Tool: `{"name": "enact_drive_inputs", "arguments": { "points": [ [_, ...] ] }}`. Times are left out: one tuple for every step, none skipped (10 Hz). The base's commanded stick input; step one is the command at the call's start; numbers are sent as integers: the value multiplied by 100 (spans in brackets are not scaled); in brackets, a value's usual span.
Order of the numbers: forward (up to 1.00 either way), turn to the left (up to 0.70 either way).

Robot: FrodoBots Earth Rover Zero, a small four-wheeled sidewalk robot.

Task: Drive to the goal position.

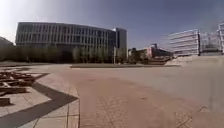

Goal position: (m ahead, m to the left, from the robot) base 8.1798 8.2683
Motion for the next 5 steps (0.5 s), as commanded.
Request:
{"name": "enact_drive_inputs", "arguments": {
  "points": [
    [70,1],
    [70,1],
    [70,1],
    [70,11],
    [70,36]
  ]
}}
